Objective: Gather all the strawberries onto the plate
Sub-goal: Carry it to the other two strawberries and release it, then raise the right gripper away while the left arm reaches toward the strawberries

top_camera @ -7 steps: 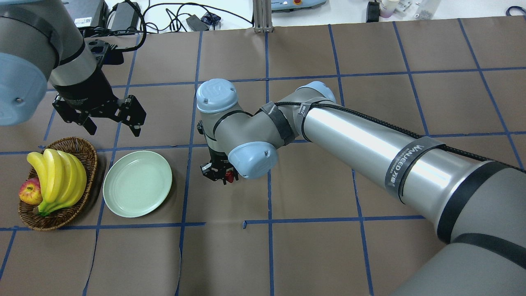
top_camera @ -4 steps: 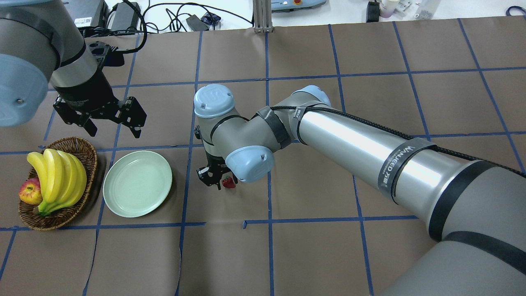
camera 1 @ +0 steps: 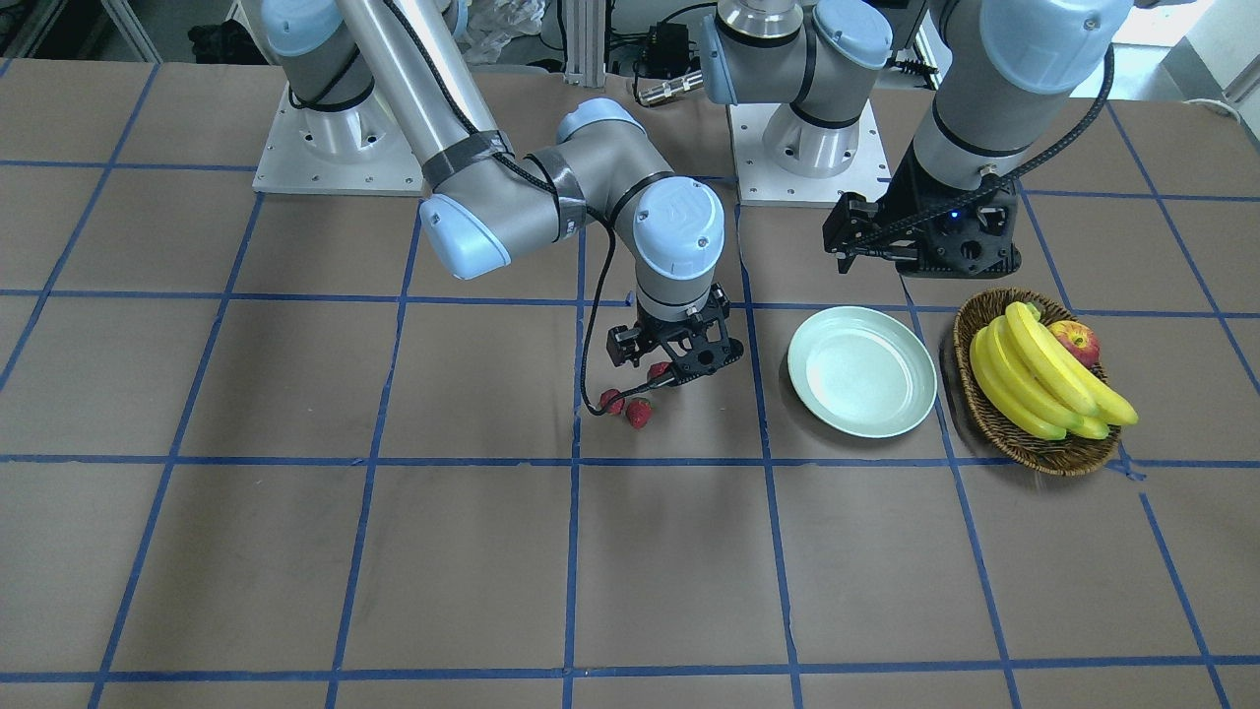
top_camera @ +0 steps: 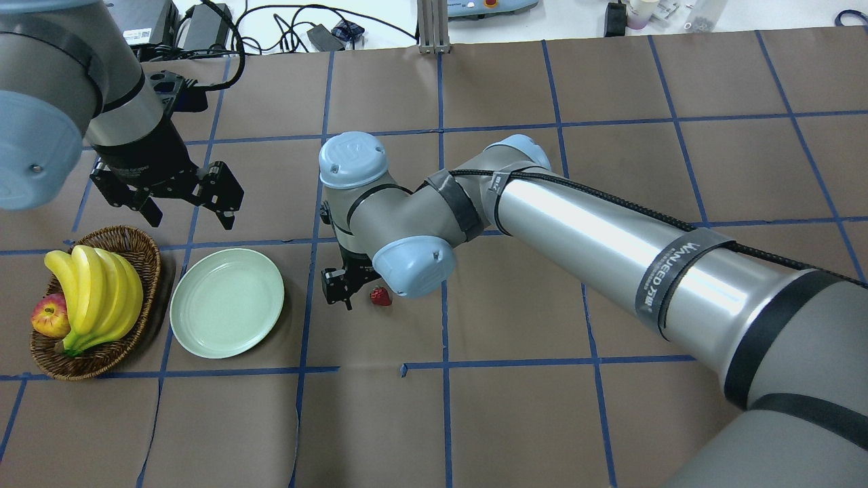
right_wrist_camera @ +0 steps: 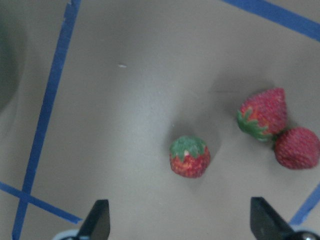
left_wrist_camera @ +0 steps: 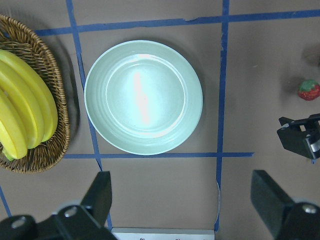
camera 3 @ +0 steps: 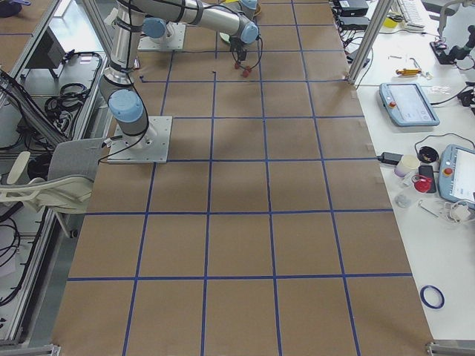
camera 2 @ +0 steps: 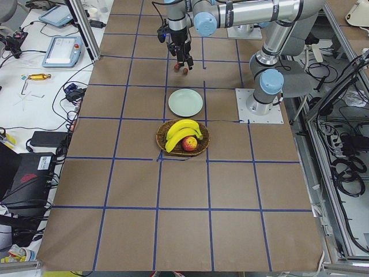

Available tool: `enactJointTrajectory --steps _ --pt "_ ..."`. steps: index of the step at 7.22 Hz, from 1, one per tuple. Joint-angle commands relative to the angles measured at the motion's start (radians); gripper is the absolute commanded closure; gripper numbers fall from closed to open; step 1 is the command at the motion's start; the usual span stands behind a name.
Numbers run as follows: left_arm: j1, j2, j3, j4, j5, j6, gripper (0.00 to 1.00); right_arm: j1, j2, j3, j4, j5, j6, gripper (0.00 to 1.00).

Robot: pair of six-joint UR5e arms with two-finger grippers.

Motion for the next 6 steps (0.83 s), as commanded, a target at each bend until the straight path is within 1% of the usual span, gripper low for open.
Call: enactJointTrajectory --steps 1,2,4,5,6 --pt "-0.007 0.0 0.0 -0.002 -0.008 -0.001 0.0 -0.096 -0.124 -0.002 0.158 -0.021 -0.006 0.0" --pt "-0.018 -0.006 0.0 0.001 -0.015 -0.016 0.0 -0.168 -0.171 0.0 0.247 -0.035 -0.041 0.0" --pt "-0.053 -0.024 0.0 0.005 -0.049 -0.057 0.0 -0.281 -0.253 0.001 0.306 -0.101 -0.096 0.0" --pt "-0.091 -0.037 -0.001 0.01 -0.048 -0.142 0.0 -0.348 -0.29 0.001 0.365 -0.106 -0.138 0.0" --pt "-0.134 -0.051 -0.007 0.022 -0.046 -0.178 0.0 -0.402 -0.334 0.0 0.422 -0.127 -0.19 0.0"
